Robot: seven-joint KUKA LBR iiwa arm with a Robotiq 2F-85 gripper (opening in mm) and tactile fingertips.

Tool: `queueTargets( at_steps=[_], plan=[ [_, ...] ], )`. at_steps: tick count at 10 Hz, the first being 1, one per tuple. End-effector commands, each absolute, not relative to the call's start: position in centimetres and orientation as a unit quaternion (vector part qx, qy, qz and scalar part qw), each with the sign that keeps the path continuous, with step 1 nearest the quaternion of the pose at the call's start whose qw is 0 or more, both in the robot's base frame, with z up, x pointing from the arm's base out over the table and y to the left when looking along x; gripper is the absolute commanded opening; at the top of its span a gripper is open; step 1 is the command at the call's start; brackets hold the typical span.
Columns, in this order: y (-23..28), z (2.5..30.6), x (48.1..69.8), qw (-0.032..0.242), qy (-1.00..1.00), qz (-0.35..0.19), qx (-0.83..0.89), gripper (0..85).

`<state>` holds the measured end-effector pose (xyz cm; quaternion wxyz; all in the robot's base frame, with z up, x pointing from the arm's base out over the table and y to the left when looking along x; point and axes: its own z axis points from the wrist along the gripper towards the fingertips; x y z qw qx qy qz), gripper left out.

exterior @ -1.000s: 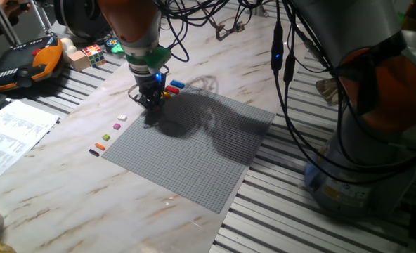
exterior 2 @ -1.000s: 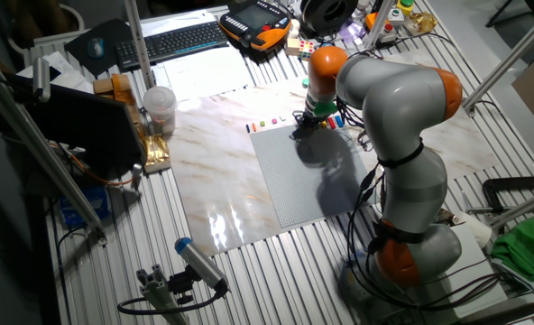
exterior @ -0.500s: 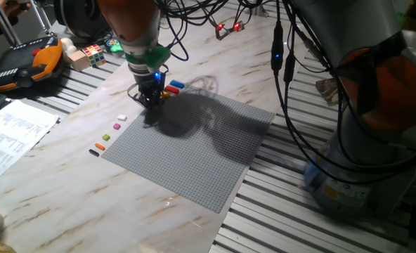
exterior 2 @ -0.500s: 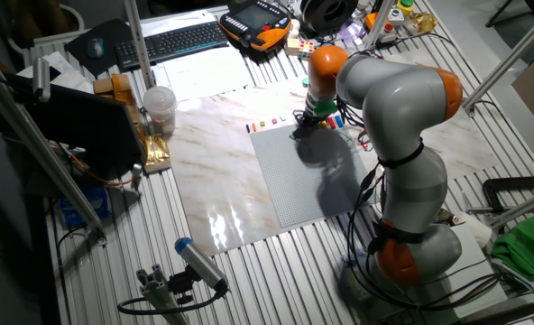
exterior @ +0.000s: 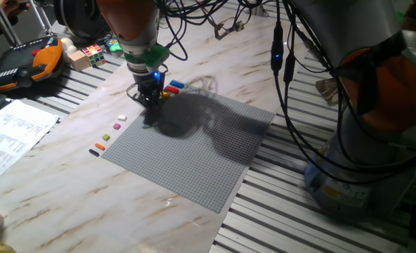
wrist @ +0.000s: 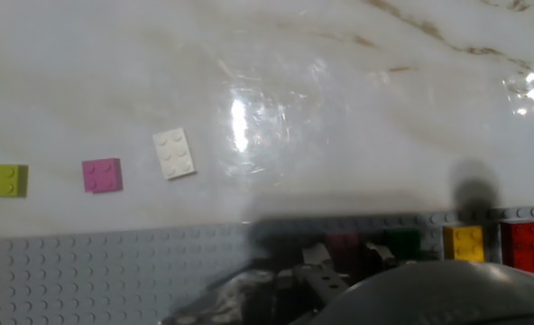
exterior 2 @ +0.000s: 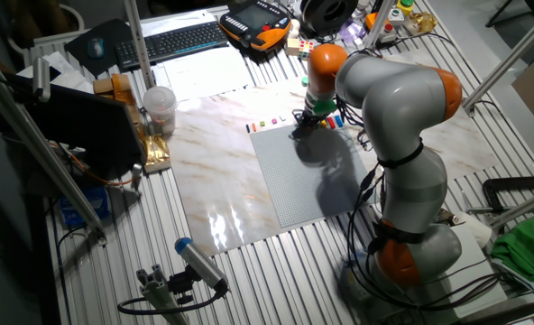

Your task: Build with small Lego blocks

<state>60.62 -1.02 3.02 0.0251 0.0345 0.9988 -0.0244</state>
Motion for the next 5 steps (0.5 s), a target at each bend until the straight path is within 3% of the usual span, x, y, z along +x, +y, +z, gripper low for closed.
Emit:
queueTargets(
  at_steps=[1,5],
  plan=[
    [-0.92,3.31,60.67,0.023,0.999,-0.026,0.035,28.0],
    [-0.28,4.24,61.0,0.017,0.999,-0.03,0.036,24.3]
  ],
)
